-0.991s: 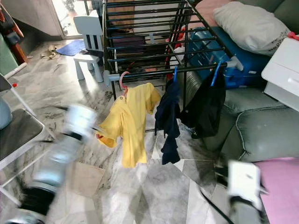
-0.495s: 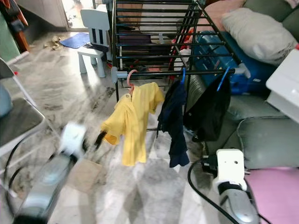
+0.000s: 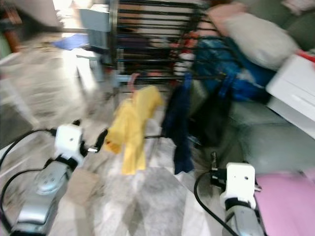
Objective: Hang hanger
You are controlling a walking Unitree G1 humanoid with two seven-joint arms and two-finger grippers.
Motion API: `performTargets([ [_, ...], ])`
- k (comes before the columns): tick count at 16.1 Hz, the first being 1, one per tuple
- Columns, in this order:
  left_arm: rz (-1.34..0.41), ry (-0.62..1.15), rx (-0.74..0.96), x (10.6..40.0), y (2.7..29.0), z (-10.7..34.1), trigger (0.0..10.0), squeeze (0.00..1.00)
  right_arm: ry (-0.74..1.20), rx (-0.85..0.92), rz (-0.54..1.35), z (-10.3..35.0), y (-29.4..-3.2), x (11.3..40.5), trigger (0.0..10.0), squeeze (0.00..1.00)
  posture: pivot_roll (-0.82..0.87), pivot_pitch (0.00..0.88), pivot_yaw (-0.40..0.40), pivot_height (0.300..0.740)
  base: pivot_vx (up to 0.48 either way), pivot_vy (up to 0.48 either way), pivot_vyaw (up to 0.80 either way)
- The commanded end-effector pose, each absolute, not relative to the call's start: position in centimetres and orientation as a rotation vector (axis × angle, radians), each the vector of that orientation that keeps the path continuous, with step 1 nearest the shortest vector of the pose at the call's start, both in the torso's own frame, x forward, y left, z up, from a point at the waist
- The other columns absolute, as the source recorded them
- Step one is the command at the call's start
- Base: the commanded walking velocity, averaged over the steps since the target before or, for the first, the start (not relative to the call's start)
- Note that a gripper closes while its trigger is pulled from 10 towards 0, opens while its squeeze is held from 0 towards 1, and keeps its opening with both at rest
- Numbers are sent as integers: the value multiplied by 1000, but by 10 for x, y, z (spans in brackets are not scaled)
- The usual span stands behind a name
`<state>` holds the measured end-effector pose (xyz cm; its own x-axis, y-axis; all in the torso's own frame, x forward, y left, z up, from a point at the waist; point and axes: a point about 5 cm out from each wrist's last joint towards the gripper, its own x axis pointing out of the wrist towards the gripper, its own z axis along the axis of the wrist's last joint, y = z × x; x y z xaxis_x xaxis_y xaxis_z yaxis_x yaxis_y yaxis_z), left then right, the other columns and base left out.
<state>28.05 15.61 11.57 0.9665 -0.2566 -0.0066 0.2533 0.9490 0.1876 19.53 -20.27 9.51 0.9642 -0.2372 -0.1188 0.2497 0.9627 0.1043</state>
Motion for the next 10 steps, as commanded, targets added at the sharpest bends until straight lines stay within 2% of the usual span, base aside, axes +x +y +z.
performTargets([
  [1, -299, -4, 188, 281, 150, 113, 10000, 0, 84, 116, -259, 98, -202, 195, 10000, 0, 71, 0, -63, 740, 0, 0, 0],
  [6, -389, 19, 229, 294, 144, 112, 10000, 0, 51, 145, -356, 91, -200, 194, 10000, 0, 28, 0, 39, 740, 0, 0, 0],
  [8, -407, 17, 234, 295, 144, 114, 10000, 0, 52, 152, -352, 90, -195, 195, 10000, 0, 31, 0, 38, 740, 0, 0, 0],
  [10, -412, 32, 212, 291, 144, 110, 10000, 0, 58, 146, -332, 88, -192, 194, 10000, 0, 30, 0, 27, 740, 281, 0, -431],
])
